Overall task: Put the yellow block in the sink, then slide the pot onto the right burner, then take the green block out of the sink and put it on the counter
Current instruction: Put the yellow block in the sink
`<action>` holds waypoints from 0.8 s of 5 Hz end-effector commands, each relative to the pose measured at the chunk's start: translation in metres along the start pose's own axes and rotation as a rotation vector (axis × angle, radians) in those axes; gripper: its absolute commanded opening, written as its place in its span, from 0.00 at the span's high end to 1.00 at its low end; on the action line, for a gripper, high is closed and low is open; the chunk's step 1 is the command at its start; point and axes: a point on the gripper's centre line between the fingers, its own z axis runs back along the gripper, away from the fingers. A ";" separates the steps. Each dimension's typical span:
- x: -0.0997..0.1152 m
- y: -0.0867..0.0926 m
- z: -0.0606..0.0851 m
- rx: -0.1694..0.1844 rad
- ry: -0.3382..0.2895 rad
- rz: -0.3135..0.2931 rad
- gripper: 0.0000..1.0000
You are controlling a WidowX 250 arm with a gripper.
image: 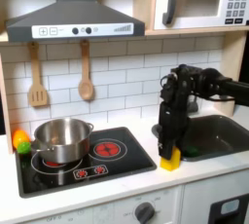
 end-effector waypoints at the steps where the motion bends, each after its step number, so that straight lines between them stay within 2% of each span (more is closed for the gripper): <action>1: 0.004 0.002 -0.002 0.007 -0.002 0.015 0.00; 4: 0.009 0.001 -0.021 0.036 0.051 0.009 0.00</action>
